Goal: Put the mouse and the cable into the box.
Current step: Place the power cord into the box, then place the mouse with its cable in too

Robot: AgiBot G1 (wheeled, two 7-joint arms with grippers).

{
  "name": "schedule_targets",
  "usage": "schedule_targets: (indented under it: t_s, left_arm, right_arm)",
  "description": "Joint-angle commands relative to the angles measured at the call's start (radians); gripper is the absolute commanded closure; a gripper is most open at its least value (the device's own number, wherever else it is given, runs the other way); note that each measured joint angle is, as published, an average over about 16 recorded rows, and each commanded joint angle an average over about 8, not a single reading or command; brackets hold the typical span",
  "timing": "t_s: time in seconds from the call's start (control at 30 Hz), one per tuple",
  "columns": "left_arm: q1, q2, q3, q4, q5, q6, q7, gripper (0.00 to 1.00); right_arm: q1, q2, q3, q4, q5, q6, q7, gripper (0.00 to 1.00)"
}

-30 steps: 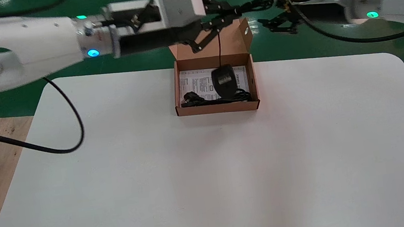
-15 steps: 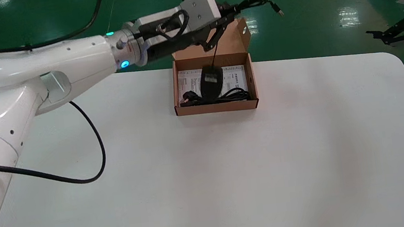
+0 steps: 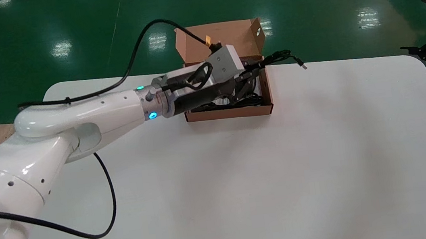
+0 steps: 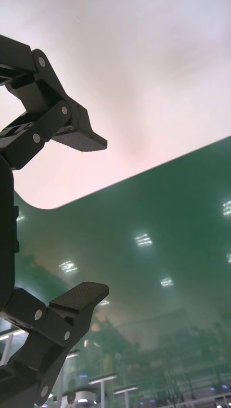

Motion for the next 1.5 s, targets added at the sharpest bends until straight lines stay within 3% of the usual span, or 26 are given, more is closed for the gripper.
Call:
schedule_targets:
  t_s: [0.03, 0.4, 0.43, 0.67, 0.7, 1.27, 1.5]
  left_arm:
    - [0.023, -0.001, 0.03, -0.007, -0.017, -0.006, -0.014, 1.0]
    - [0.036, -0.006, 0.037, 0.06, -0.187, -0.141, -0.204, 0.99]
    - [0.035, -0.006, 0.043, 0.06, -0.192, -0.144, -0.216, 0.91]
    - [0.026, -0.007, 0.109, 0.061, -0.194, -0.143, -0.292, 0.05]
    - [0.023, -0.008, 0.118, 0.06, -0.194, -0.143, -0.301, 0.0]
    - [0.003, -0.01, 0.2, 0.047, -0.225, -0.168, -0.357, 0.0]
    - [0.035, -0.057, 0.159, -0.015, -0.225, -0.119, -0.39, 0.0]
  right_arm:
    - [0.001, 0.009, -0.003, -0.003, -0.005, -0.006, -0.001, 0.0]
    - [-0.021, 0.016, -0.014, 0.004, -0.018, -0.086, -0.005, 0.0]
    - [-0.023, 0.017, -0.015, 0.005, -0.019, -0.091, -0.005, 0.0]
    - [-0.03, 0.015, -0.017, 0.014, -0.022, -0.095, 0.002, 0.0]
    - [-0.03, 0.015, -0.017, 0.016, -0.022, -0.094, 0.003, 0.0]
    - [-0.062, 0.015, -0.005, 0.043, -0.001, -0.125, 0.037, 0.0]
    - [-0.122, 0.032, 0.045, 0.116, 0.058, -0.164, 0.107, 0.0]
